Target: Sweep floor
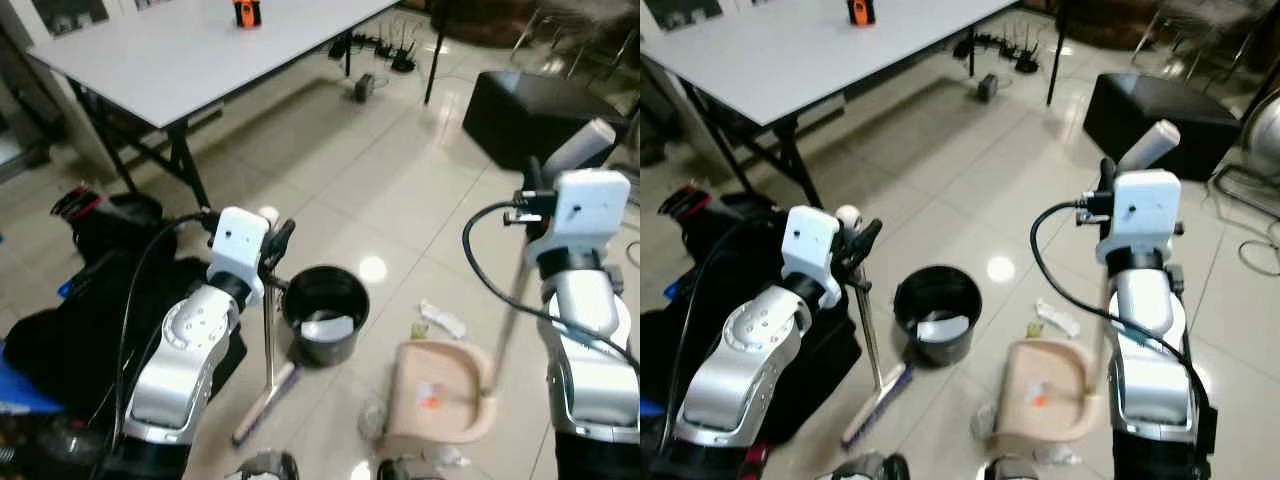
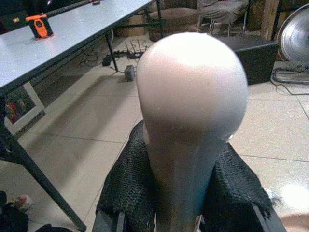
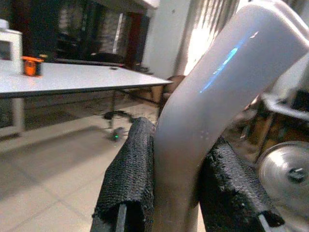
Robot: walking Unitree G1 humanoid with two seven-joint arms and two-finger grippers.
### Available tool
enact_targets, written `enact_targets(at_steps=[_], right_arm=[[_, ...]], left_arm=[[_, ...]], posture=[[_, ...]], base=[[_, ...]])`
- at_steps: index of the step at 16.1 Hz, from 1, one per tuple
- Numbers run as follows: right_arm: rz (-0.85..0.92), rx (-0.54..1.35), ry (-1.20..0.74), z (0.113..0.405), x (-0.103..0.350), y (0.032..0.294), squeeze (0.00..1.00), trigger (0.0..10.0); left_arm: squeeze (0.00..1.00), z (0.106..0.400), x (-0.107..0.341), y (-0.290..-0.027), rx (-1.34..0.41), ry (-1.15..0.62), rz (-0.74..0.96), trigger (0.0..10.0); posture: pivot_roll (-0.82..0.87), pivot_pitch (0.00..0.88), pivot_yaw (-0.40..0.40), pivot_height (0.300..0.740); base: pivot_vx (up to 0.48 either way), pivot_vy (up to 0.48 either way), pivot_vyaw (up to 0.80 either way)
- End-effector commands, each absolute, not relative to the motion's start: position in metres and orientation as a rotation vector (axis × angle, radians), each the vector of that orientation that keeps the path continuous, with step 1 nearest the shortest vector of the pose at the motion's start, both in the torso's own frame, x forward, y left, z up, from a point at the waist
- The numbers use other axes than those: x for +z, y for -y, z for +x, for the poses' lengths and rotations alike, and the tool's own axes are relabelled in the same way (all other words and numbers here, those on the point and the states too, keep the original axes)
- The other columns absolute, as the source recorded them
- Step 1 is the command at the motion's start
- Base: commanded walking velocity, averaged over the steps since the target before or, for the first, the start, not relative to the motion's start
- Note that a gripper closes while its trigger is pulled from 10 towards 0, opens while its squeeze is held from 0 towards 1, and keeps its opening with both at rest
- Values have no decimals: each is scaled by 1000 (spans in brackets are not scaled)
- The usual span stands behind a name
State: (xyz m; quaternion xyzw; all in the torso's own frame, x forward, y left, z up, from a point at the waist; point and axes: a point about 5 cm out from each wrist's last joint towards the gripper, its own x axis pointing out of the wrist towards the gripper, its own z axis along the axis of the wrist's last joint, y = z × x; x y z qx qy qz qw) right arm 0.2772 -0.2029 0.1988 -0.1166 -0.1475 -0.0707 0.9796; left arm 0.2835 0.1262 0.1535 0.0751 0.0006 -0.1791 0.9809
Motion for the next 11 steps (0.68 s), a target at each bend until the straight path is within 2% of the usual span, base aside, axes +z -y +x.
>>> enact_targets(at_steps=[1, 6, 11], right_arm=[[-196, -122, 335, 273, 202, 203, 0, 10000], [-155, -37, 319, 272, 191, 190, 0, 10000], [-145, 20, 272, 270, 184, 177, 0, 10000]], left_arm=[[0, 283, 156, -127, -369, 3, 163, 10000], [0, 283, 156, -127, -376, 2, 165, 10000], [0, 287, 155, -127, -369, -5, 145, 10000]], posture=[[-66, 94, 58, 740], [-60, 94, 57, 740], [-66, 86, 46, 740]], base=[[-255, 0, 0], [-250, 0, 0], [0, 0, 0]])
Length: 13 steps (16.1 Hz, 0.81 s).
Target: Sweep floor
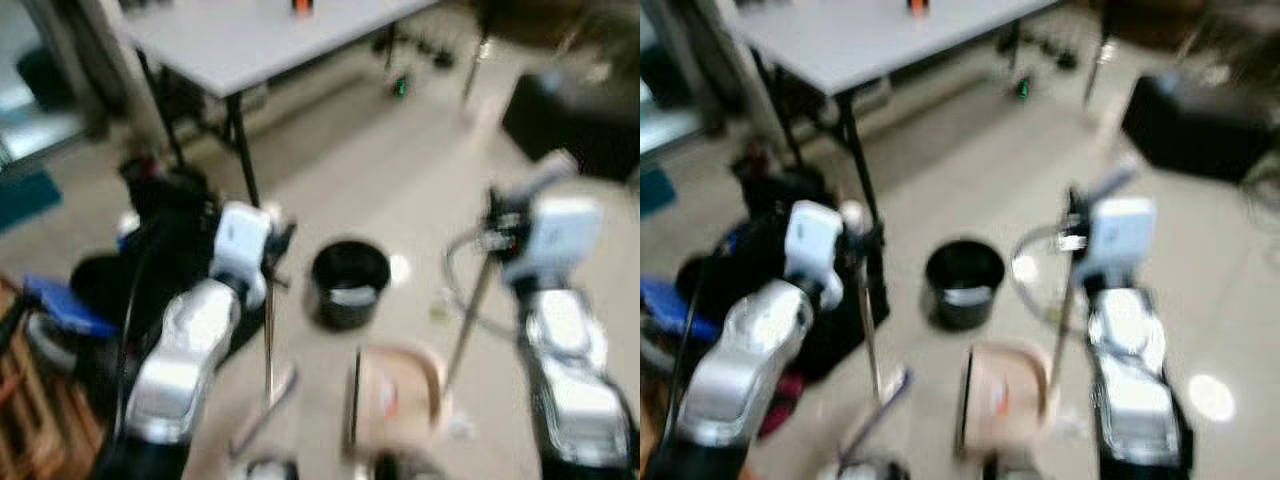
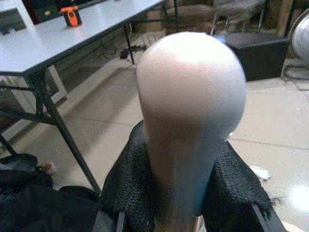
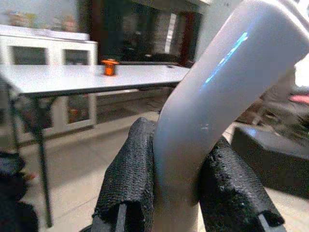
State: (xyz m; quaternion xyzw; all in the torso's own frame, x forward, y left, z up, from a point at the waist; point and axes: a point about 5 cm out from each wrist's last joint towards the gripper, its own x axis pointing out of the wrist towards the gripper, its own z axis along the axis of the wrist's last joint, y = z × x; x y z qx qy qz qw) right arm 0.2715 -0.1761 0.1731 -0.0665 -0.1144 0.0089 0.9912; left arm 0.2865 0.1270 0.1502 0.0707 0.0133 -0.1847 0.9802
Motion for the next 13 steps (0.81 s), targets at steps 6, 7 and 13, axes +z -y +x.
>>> enact_targets(at_steps=[6, 7, 13], right_arm=[[-149, 6, 197, 265, 185, 172, 0, 10000], [-146, 4, 197, 264, 185, 172, 0, 10000], [-119, -131, 187, 263, 176, 187, 0, 10000]], left_arm=[[0, 295, 153, -122, -354, 9, 179, 10000], [0, 295, 153, -122, -353, 14, 173, 10000], [0, 298, 167, -118, -357, 99, 160, 10000]], posture=[[-116, 89, -45, 740], [-116, 89, -45, 740], [-88, 94, 38, 740]], base=[[0, 0, 0], [0, 0, -438], [0, 0, -800]])
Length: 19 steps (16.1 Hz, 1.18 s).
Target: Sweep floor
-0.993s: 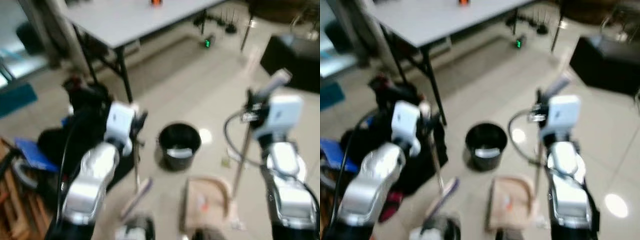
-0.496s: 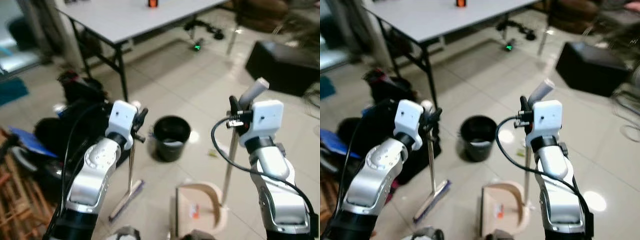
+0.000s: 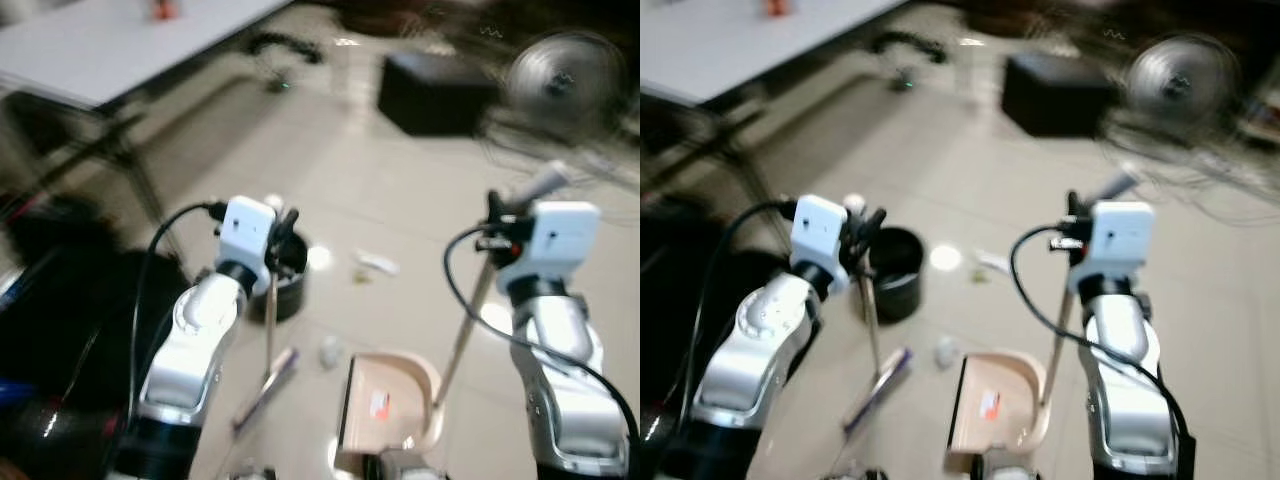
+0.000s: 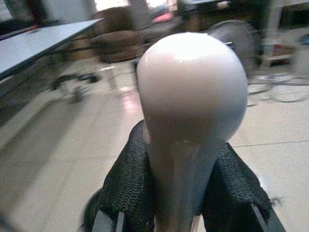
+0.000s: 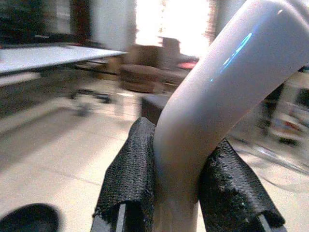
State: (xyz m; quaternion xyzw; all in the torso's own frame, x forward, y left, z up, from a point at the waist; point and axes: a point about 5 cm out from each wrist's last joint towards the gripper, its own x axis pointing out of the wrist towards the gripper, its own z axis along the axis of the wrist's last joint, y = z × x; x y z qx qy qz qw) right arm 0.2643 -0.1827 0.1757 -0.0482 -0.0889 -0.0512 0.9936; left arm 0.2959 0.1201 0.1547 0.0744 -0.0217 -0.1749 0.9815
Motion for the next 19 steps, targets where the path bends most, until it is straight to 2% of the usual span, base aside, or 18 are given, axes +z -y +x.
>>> enact_targets(at_steps=[1, 3, 7, 9, 12, 19], right_arm=[[-113, -136, 189, 263, 177, 189, 0, 10000], [-100, -146, 200, 262, 179, 191, 0, 10000], [-78, -71, 179, 264, 178, 182, 0, 10000], [-86, -4, 155, 268, 175, 174, 0, 10000], [-69, 68, 165, 270, 178, 166, 0, 10000], [-98, 80, 200, 272, 180, 164, 0, 10000]], left_arm=[[0, 298, 168, -120, -350, 110, 159, 10000], [0, 298, 171, -126, -315, 120, 118, 10000], [0, 296, 177, -133, -274, 164, 142, 10000], [0, 294, 179, -138, -246, 183, 150, 10000], [0, 291, 180, -142, -215, 197, 163, 10000], [0, 287, 178, -146, -201, 187, 182, 10000]], posture=[[-88, 93, 40, 740], [-93, 97, 49, 740], [-89, 107, 35, 740], [-87, 114, 26, 740], [-82, 120, 19, 740], [-68, 120, 17, 740]], base=[[0, 0, -800], [0, 0, -800], [0, 0, -800], [0, 0, 0], [311, 0, 0], [406, 0, 145]])
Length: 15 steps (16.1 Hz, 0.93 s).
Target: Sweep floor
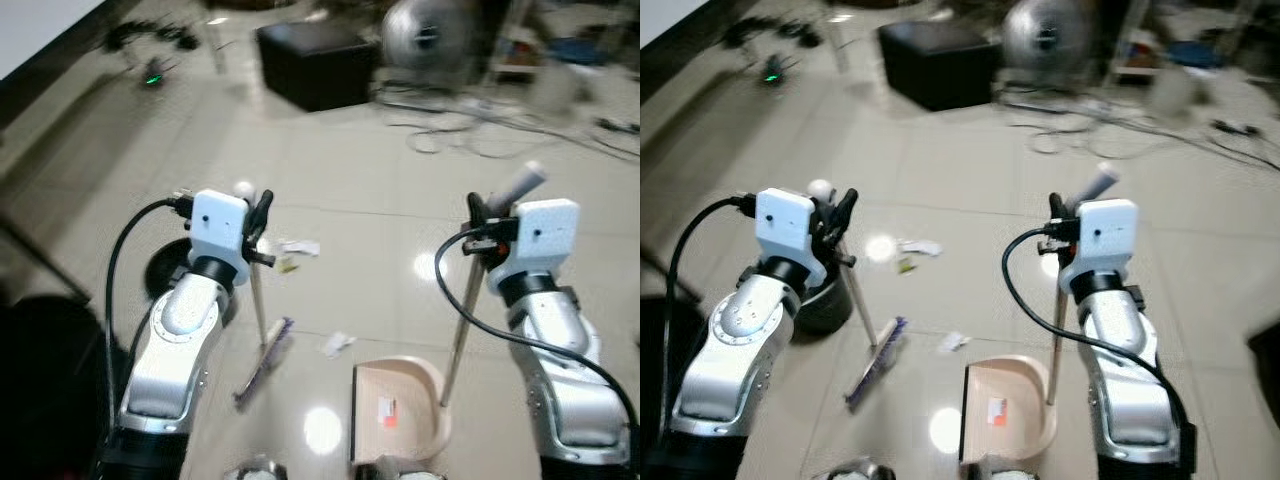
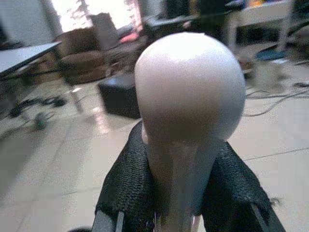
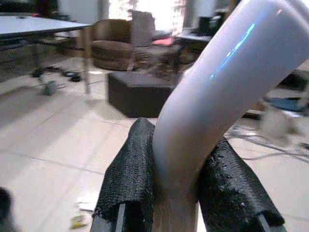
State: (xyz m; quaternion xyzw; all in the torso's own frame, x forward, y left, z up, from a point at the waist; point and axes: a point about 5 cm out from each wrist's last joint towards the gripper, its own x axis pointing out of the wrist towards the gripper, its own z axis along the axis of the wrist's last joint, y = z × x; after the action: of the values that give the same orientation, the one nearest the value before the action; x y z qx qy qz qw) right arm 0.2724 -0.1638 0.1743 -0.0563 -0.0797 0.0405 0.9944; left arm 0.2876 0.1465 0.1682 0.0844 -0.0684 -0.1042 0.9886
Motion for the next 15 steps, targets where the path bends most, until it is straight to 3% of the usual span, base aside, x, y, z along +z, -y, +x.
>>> enact_targets(at_steps=[1, 5, 9, 15], right_arm=[[-126, 106, 196, 271, 179, 161, 0, 10000], [-144, 126, 190, 271, 176, 157, 0, 10000], [-160, 105, 207, 272, 176, 160, 0, 10000], [-178, 84, 231, 277, 167, 165, 0, 10000]], left_arm=[[0, 287, 179, -146, -200, 187, 186, 10000], [0, 286, 178, -148, -196, 183, 192, 10000], [0, 285, 173, -145, -216, 159, 193, 10000], [0, 274, 151, -145, -248, 87, 213, 10000]], posture=[[-68, 120, 17, 740], [-57, 107, 13, 740], [-60, 100, 17, 740], [-48, 106, 28, 740]], base=[[409, 0, 0], [408, 0, 600], [407, 0, 0], [0, 0, 0]])
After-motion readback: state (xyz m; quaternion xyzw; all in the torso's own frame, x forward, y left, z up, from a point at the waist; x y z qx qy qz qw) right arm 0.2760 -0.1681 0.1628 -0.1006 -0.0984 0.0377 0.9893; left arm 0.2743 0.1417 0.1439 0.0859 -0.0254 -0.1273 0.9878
